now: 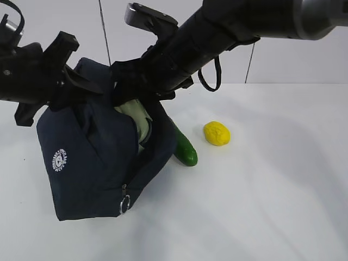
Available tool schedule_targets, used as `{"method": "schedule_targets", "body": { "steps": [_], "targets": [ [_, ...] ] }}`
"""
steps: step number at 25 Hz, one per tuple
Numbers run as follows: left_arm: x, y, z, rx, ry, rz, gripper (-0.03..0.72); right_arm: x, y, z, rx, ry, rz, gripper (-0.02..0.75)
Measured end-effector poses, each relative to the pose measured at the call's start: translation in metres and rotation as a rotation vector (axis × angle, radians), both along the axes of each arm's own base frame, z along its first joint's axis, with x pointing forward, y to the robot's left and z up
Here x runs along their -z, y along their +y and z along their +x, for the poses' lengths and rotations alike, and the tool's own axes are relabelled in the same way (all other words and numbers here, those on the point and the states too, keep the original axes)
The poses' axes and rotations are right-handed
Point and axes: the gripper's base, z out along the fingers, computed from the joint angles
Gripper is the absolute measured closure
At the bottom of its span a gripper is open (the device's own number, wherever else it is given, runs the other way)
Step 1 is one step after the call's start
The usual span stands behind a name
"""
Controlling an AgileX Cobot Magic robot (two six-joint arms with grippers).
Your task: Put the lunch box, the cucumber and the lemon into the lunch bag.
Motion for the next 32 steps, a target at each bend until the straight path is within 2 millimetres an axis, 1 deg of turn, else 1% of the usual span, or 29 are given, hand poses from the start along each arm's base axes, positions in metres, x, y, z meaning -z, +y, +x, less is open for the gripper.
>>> {"method": "schedule_targets", "body": {
  "steps": [4, 21, 24, 28, 32],
  "targets": [
    [0.000, 0.000, 0.000, -0.005, -0.001, -0.001, 0.680, 0.003, 0.001, 0.001, 0.001, 0.013, 0.005, 0.324],
    [0.000, 0.001, 0.001, -0.014, -0.003, -0.001, 0.680, 0.004, 0.002, 0.001, 0.005, 0.023, 0.016, 0.323],
    [0.000, 0.001, 0.001, -0.016, -0.004, 0.000, 0.680, 0.008, 0.004, 0.001, 0.007, 0.047, 0.028, 0.313],
    [0.000, 0.001, 0.002, -0.023, -0.005, -0.001, 0.680, 0.019, 0.007, 0.003, 0.010, 0.090, 0.044, 0.307],
    [0.000, 0.001, 0.002, -0.025, -0.006, -0.002, 0.680, 0.023, 0.010, 0.004, 0.010, 0.108, 0.075, 0.306]
  ]
}}
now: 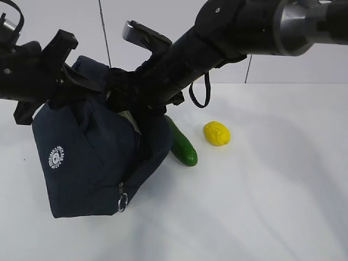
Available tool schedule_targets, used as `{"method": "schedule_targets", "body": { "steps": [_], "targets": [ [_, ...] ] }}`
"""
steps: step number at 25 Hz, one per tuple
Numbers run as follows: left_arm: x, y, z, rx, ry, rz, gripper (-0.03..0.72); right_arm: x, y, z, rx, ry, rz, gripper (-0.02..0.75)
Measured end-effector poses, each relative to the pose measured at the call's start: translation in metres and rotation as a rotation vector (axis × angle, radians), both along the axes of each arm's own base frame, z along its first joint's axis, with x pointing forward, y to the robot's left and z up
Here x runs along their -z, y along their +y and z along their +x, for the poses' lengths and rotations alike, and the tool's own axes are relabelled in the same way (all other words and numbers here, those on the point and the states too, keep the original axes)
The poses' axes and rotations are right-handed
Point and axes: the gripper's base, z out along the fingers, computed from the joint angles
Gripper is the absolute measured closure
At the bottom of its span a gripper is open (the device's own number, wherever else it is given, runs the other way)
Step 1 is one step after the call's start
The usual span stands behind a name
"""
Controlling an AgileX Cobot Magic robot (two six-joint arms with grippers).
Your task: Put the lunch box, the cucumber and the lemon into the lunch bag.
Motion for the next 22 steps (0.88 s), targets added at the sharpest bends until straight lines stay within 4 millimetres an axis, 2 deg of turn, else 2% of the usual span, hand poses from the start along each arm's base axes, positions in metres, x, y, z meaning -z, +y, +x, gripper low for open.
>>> {"method": "schedule_targets", "body": {
  "steps": [6, 12, 18, 22],
  "targets": [
    [0.000, 0.000, 0.000, -0.003, -0.001, 0.001, 0.680, 0.011, 0.006, 0.003, -0.004, 0.025, 0.048, 0.297],
    [0.000, 0.001, 0.001, -0.007, -0.003, 0.003, 0.680, 0.010, 0.007, 0.003, -0.003, 0.028, 0.071, 0.185],
    [0.000, 0.001, 0.001, -0.009, -0.004, 0.004, 0.680, 0.010, 0.006, 0.002, -0.016, 0.036, 0.066, 0.167],
    [0.000, 0.001, 0.000, 0.000, -0.007, 0.014, 0.680, -0.006, -0.003, -0.003, -0.061, 0.006, 0.032, 0.167]
  ]
}}
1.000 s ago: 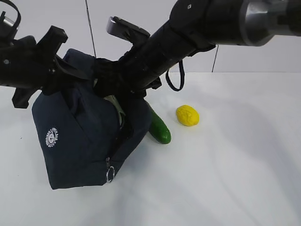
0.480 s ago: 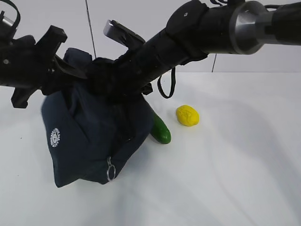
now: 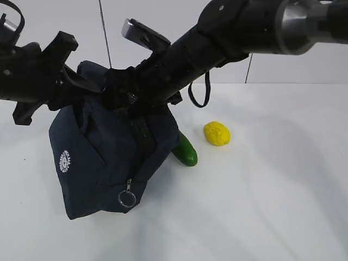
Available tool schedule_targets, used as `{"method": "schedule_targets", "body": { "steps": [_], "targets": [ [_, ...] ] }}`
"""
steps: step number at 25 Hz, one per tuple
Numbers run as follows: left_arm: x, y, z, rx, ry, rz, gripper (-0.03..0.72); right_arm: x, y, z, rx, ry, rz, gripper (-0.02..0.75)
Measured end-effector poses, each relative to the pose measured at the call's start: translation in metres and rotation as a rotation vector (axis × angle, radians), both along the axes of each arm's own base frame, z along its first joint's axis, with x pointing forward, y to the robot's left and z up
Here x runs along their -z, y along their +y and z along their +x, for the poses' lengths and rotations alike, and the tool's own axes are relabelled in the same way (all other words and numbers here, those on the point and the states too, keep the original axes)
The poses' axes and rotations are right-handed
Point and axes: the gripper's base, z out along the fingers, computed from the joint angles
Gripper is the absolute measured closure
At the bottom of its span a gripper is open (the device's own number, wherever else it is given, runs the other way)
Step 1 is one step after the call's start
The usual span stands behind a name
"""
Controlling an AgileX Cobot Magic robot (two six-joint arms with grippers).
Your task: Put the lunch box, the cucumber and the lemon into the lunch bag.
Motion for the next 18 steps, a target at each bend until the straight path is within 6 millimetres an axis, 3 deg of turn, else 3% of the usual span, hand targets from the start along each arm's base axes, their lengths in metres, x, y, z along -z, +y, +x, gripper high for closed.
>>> {"method": "schedule_targets", "body": {
  "steps": [6, 10, 15, 18],
  "targets": [
    [0.000, 0.000, 0.000, 0.001, -0.001, 0.002, 0.680, -0.055, -0.032, -0.010, -0.032, -0.107, -0.025, 0.162],
    [0.000, 0.000, 0.000, 0.003, -0.003, 0.009, 0.680, -0.076, -0.065, -0.013, -0.031, -0.144, -0.101, 0.159],
    [0.001, 0.001, 0.000, 0.009, -0.008, 0.024, 0.680, -0.075, -0.104, -0.011, -0.031, -0.122, -0.293, 0.159],
    [0.001, 0.001, 0.000, 0.009, -0.011, 0.031, 0.680, -0.064, -0.112, -0.012, -0.042, -0.111, -0.388, 0.159]
  ]
}}
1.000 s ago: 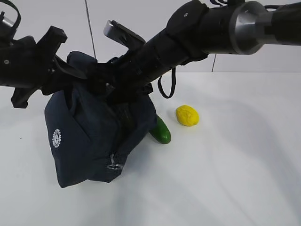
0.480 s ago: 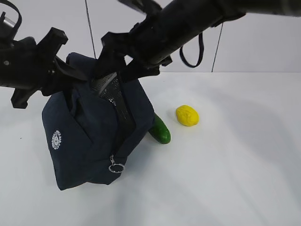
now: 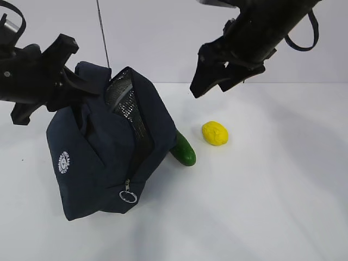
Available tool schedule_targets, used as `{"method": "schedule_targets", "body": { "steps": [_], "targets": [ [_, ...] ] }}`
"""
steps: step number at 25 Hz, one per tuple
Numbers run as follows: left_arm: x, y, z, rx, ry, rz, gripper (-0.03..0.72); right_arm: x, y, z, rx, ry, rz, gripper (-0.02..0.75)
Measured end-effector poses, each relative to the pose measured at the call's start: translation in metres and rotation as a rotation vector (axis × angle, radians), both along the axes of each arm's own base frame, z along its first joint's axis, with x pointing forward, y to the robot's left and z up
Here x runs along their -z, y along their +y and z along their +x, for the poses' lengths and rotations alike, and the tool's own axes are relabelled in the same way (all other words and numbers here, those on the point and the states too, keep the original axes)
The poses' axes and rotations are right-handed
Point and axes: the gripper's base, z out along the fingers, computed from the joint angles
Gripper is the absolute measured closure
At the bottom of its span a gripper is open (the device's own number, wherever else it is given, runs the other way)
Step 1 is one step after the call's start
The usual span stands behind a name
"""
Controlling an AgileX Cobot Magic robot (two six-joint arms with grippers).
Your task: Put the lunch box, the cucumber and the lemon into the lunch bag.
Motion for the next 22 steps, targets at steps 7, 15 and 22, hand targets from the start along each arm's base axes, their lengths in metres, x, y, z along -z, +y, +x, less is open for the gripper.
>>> {"method": "schedule_targets", "body": {
  "steps": [7, 15, 22],
  "targets": [
    [0.001, 0.003, 0.001, -0.004, -0.004, 0.013, 0.680, 0.040, -0.006, 0.002, 0.035, -0.043, -0.053, 0.159],
    [0.002, 0.006, 0.001, 0.010, -0.015, 0.050, 0.680, 0.083, 0.003, 0.027, 0.044, -0.078, -0.030, 0.159],
    [0.004, 0.008, 0.000, 0.048, -0.032, 0.112, 0.680, 0.112, 0.014, 0.042, 0.032, -0.059, 0.025, 0.159]
  ]
}}
